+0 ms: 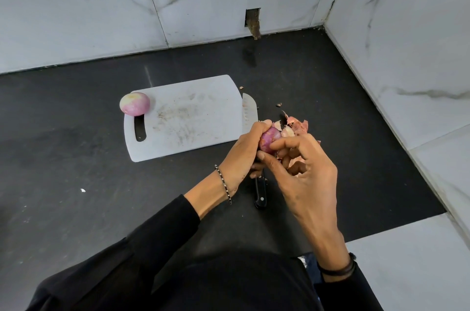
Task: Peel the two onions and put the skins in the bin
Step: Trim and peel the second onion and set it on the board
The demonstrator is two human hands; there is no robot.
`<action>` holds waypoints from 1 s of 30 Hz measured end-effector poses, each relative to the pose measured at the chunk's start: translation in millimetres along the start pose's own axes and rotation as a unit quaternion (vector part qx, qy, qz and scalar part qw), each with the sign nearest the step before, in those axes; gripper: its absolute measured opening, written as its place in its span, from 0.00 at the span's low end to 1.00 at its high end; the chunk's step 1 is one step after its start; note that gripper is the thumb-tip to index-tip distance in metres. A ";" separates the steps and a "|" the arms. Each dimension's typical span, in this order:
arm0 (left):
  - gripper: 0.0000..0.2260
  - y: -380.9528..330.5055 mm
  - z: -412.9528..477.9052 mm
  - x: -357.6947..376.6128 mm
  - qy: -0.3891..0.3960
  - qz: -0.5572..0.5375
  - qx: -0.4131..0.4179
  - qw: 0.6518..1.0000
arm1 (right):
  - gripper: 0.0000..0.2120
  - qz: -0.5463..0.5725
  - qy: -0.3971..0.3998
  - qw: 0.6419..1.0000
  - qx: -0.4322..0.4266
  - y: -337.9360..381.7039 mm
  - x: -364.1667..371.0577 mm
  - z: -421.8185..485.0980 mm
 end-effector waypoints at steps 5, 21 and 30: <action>0.23 1.7 0.2 0.0 0.002 0.001 0.004 1.000 | 0.09 -0.002 0.002 1.000 -0.013 -0.4 -0.7 -2.3; 0.18 15.4 3.7 -8.2 0.024 -0.131 0.014 0.991 | 0.16 -0.004 0.006 1.000 0.012 -0.7 -0.1 -1.0; 0.22 17.2 5.6 -9.5 0.029 -0.088 0.053 0.994 | 0.13 0.006 0.006 1.000 -0.022 2.6 -1.4 0.8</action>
Point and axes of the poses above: each hand's wrist, its own z-axis towards the middle knuckle, its own x-axis out of the palm, y = z × x, the point moved 2 cm from there along z, towards the middle knuckle, and after that the axes turned 13 degrees about -y, right-handed, at the moved point
